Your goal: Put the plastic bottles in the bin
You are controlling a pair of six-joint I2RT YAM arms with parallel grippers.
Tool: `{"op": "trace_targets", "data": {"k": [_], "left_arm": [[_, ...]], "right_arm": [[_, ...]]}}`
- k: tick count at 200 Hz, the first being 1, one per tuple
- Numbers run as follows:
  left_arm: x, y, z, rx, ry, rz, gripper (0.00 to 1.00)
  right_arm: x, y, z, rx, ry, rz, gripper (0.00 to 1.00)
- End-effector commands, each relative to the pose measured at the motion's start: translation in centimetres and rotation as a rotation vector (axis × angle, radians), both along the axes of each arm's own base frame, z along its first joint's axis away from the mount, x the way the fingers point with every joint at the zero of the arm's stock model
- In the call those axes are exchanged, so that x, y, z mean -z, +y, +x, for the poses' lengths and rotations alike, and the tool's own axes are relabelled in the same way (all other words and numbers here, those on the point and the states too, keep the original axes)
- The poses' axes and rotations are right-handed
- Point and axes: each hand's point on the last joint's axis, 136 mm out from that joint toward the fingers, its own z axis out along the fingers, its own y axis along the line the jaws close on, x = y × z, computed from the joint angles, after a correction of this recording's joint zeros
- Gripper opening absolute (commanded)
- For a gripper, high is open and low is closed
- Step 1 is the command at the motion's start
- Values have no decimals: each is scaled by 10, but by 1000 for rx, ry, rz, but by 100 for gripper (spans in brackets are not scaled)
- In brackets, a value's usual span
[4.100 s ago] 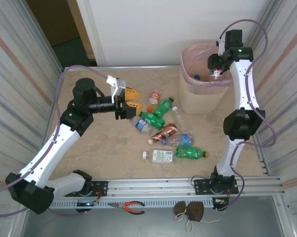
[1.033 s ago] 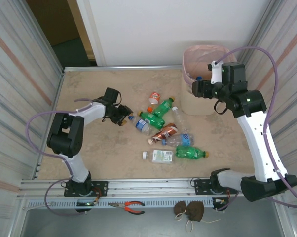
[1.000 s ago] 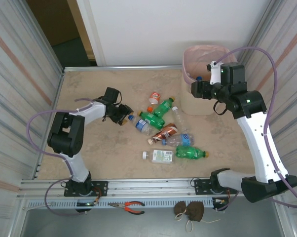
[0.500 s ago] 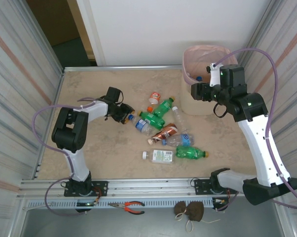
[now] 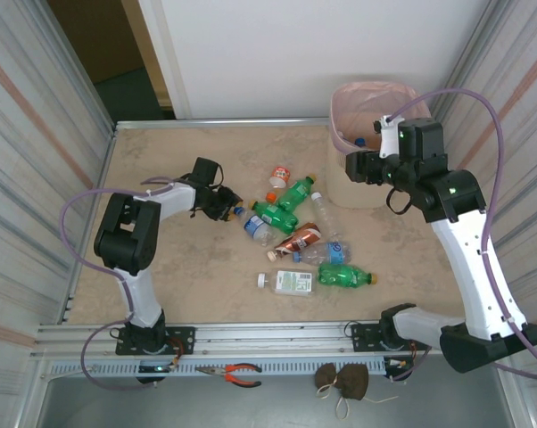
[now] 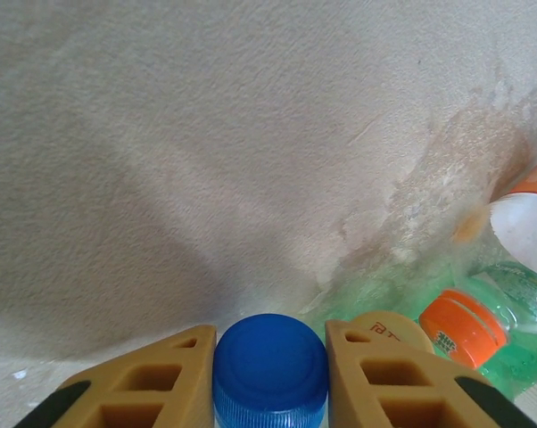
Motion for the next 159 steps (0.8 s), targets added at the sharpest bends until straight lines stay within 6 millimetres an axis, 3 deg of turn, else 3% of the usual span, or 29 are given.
{"op": "trace_targets", "data": {"k": [1,43,63,117,159], "left_arm": [[-11,3,-4,-5,-17,-3,29],[-42,13,-5,10,-98,27,28],[-68,17,-4,45,-182,52,27],[-171,18,0,192,-594,93,23],[-259,10,-18,284,-953,34,15]], "right_arm": [[-6,-4,-7,25,-18,8,70],[-13,-5,-9,26,-43,13,70],[-16,-2,-10,12,-52,27,70],[-32,27,-12,-112,-119,154,70],[-50,60,-20,-277,-217,263,70]]}}
